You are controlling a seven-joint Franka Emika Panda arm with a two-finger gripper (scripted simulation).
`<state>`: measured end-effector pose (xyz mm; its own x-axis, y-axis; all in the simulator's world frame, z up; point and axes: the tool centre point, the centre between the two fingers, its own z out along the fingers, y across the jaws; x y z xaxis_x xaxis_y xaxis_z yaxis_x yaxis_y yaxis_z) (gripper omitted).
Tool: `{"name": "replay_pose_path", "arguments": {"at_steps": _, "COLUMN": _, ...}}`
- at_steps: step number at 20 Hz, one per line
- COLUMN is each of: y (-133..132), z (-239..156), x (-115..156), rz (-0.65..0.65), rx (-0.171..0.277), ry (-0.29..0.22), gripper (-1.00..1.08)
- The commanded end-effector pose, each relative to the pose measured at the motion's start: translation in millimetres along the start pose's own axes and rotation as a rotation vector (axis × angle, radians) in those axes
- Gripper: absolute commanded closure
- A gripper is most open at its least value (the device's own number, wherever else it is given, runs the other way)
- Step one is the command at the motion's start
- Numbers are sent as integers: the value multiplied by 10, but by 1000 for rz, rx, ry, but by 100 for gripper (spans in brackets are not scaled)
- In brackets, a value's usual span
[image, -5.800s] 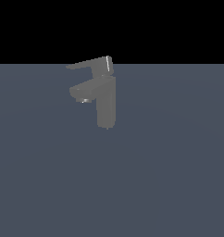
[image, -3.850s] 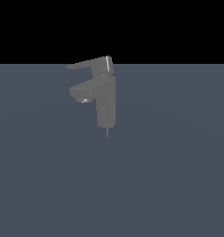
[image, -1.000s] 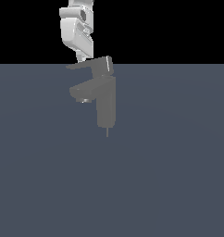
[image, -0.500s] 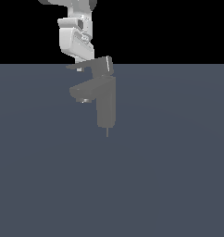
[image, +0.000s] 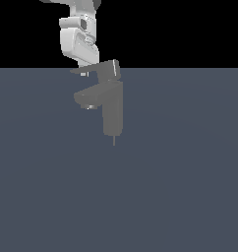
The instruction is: Turn on the faucet by rotating a designated handle.
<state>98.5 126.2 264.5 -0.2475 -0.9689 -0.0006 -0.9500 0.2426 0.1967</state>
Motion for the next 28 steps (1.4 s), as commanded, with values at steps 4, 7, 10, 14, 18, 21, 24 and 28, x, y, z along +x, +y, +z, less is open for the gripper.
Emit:
{"name": "replay_pose_path", "arguments": {"at_steps": 4, "y": 133, "z": 0, "x": -6, "rz": 0, "rx": 0, "ry": 0, "gripper": 108}}
{"name": "replay_pose_path", "arguments": {"at_steps": 7, "y": 208, "z": 0, "x": -9, "rz": 0, "rx": 0, "ry": 0, "gripper": 108}}
{"name": "replay_pose_path", "arguments": {"at_steps": 10, "y": 286, "z": 0, "x": -13, "rz": 0, "rx": 0, "ry": 0, "gripper": 108}}
{"name": "replay_pose_path", "arguments": {"at_steps": 14, "y": 393, "z": 0, "x": -17, "rz": 0, "rx": 0, "ry": 0, "gripper": 108}}
{"name": "replay_pose_path", "arguments": {"at_steps": 18, "y": 504, "z": -1, "x": -19, "rz": 0, "rx": 0, "ry": 0, "gripper": 108}}
{"name": "replay_pose_path", "arguments": {"at_steps": 21, "y": 590, "z": 0, "x": -23, "rz": 0, "rx": 0, "ry": 0, "gripper": 108}}
{"name": "replay_pose_path", "arguments": {"at_steps": 24, "y": 678, "z": 0, "x": -27, "rz": 0, "rx": 0, "ry": 0, "gripper": 108}}
{"name": "replay_pose_path", "arguments": {"at_steps": 28, "y": 798, "z": 0, "x": -32, "rz": 0, "rx": 0, "ry": 0, "gripper": 108}}
